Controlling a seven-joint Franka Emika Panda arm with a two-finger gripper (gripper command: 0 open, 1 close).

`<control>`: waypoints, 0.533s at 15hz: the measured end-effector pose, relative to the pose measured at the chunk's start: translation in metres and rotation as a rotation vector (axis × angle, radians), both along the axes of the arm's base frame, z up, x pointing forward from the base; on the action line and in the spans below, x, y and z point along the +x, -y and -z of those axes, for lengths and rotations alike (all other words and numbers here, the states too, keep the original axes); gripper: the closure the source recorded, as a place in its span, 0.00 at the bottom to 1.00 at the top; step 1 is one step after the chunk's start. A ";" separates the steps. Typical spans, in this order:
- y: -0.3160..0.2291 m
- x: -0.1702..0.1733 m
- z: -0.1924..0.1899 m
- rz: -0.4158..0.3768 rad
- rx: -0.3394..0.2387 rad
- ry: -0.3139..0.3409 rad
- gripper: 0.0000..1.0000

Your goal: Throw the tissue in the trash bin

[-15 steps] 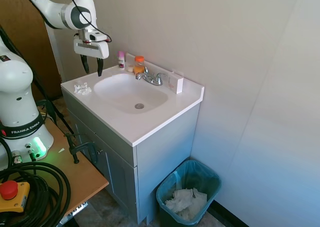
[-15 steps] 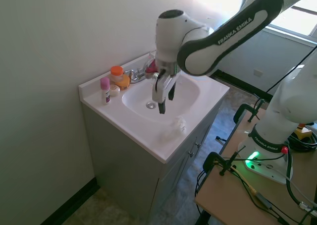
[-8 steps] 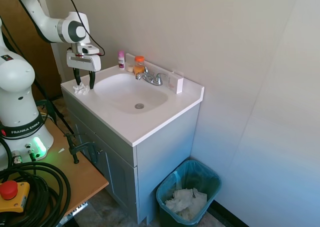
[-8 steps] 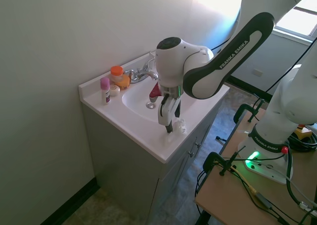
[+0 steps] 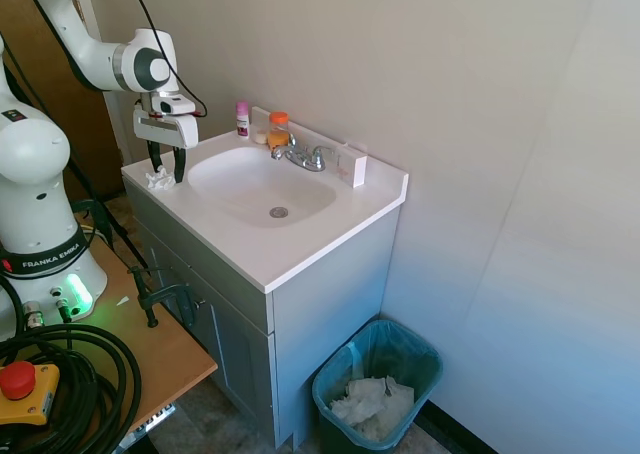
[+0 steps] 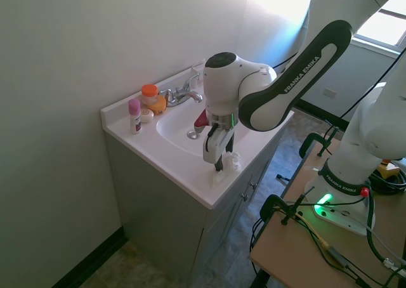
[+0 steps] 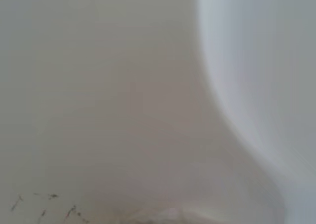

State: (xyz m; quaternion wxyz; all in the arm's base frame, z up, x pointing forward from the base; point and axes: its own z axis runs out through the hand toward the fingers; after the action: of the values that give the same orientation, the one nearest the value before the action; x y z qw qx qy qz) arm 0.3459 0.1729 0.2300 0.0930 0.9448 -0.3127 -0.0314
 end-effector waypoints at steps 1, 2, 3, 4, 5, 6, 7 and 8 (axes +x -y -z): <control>0.000 0.001 0.000 0.004 0.002 0.002 1.00; 0.001 0.002 0.000 0.009 0.002 0.002 1.00; 0.003 0.003 0.000 0.015 0.003 0.001 1.00; 0.005 0.004 0.001 0.022 0.004 0.001 1.00; 0.006 0.004 0.001 0.026 0.004 0.000 1.00; 0.008 0.005 0.001 0.030 0.005 -0.001 1.00; 0.009 0.005 0.001 0.033 0.005 -0.001 1.00; 0.009 0.006 0.001 0.040 0.004 -0.001 1.00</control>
State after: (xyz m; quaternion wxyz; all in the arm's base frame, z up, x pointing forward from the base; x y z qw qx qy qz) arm 0.3515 0.1635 0.2286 0.0906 0.9386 -0.3312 -0.0345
